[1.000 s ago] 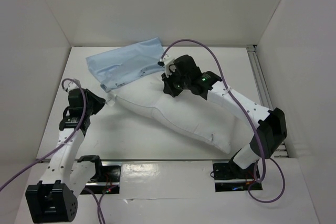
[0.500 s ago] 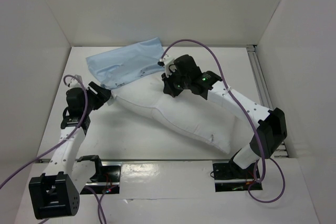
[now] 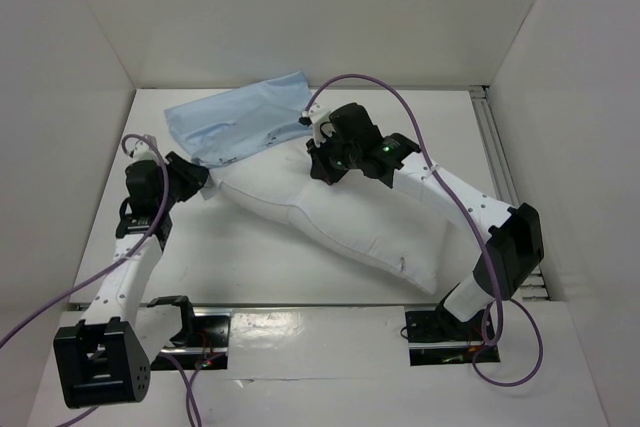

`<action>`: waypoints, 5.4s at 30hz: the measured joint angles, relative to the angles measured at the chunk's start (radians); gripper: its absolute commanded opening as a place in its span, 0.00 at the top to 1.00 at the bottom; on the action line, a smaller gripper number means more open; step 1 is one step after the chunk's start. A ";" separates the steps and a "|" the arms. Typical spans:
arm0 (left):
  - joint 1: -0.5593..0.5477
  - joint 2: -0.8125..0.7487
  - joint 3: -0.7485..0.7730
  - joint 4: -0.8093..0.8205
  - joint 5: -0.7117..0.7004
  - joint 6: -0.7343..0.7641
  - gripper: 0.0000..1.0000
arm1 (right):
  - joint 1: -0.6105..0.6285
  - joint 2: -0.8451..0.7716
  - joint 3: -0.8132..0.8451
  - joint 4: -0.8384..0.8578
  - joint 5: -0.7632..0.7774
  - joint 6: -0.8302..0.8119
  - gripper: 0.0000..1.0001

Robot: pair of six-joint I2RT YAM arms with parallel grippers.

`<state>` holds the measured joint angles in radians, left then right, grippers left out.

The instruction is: Put the pillow into the pillowcase

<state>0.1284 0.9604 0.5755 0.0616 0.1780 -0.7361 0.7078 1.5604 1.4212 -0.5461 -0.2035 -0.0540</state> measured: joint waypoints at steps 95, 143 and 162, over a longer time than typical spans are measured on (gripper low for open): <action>-0.216 -0.037 0.302 -0.603 0.045 0.183 0.08 | 0.010 -0.411 -0.103 -0.135 0.624 0.315 0.57; 0.024 0.941 0.941 -0.635 -0.170 -0.002 1.00 | 0.093 -0.051 -0.210 -0.138 0.781 0.669 1.00; 0.085 0.774 0.861 -0.634 -0.256 0.000 1.00 | -0.116 -0.136 -0.175 -0.117 0.732 0.426 0.00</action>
<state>0.2138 1.7344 1.4368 -0.5720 -0.0776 -0.7357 0.5915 1.4242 1.2461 -0.6632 0.5289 0.3725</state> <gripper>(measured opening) 0.032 0.998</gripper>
